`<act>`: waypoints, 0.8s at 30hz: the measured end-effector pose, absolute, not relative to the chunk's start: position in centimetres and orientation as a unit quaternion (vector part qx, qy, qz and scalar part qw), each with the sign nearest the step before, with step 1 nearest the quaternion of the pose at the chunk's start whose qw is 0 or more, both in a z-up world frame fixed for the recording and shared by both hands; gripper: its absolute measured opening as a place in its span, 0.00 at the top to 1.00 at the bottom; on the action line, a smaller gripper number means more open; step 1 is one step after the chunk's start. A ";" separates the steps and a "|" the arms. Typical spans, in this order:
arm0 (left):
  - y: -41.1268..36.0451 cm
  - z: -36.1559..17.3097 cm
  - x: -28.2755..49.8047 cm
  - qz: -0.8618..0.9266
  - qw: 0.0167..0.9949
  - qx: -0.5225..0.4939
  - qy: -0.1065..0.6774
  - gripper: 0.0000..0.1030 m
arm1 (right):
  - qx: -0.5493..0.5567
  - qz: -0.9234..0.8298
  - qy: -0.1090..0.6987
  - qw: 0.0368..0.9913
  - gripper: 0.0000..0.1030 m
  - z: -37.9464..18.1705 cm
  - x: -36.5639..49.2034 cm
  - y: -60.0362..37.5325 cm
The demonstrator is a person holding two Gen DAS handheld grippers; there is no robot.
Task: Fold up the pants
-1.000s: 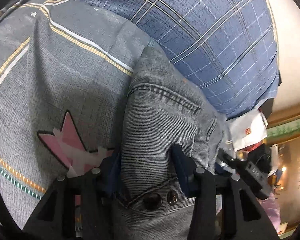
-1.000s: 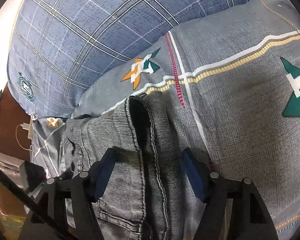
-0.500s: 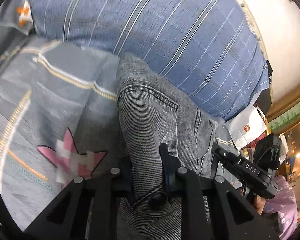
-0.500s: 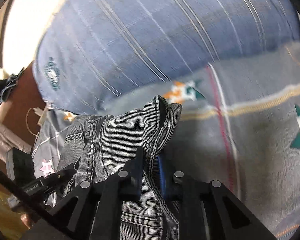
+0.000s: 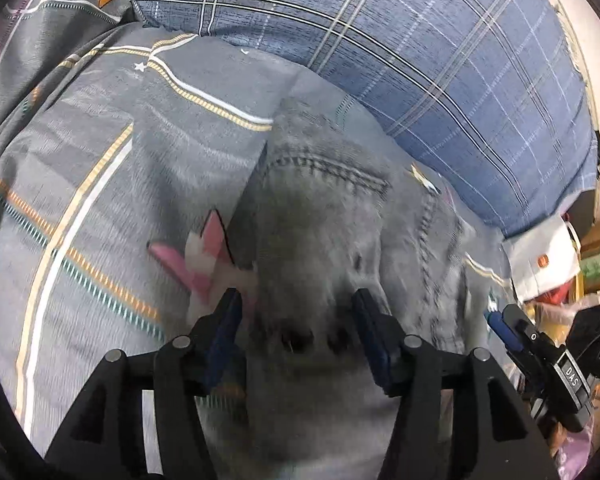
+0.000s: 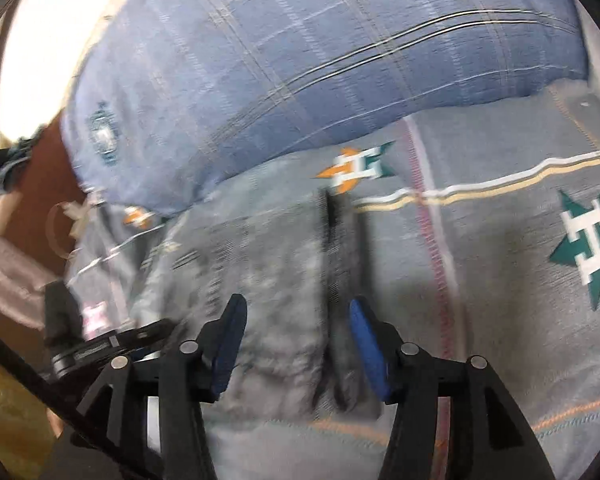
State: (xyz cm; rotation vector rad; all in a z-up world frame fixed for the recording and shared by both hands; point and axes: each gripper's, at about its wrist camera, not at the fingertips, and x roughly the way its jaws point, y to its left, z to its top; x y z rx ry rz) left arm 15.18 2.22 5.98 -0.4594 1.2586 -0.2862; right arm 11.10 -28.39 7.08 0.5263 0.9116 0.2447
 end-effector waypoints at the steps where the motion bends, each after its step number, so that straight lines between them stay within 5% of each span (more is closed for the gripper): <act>1: 2.2 6.1 14.7 -0.133 0.769 -0.210 0.589 0.43 | 0.258 0.124 0.440 0.851 0.46 6.8 10.8 -28.2; 7: 1.9 4.7 12.2 -0.122 0.779 -0.202 0.581 0.42 | 0.265 0.129 0.514 0.805 0.62 2.3 11.1 -27.6; 8: 1.4 4.6 12.3 -0.120 0.784 -0.188 0.579 0.42 | 0.256 0.123 0.523 0.804 0.67 1.9 11.2 -27.4; 9: 1.1 4.7 12.2 -0.118 0.790 -0.173 0.576 0.42 | 0.245 0.115 0.527 0.805 0.83 1.8 11.4 -27.3; 11: 0.9 4.9 12.0 -0.112 0.798 -0.158 0.571 0.41 | 0.223 0.116 0.522 0.815 0.89 2.6 11.0 -26.9; 16: -0.1 5.5 11.3 -0.106 0.824 -0.114 0.545 0.41 | 0.182 0.142 0.467 0.853 0.91 7.4 9.2 -26.4; 24: -0.5 5.7 11.7 -0.103 0.827 -0.088 0.546 0.38 | 0.146 0.103 0.528 0.831 0.91 3.6 10.6 -26.3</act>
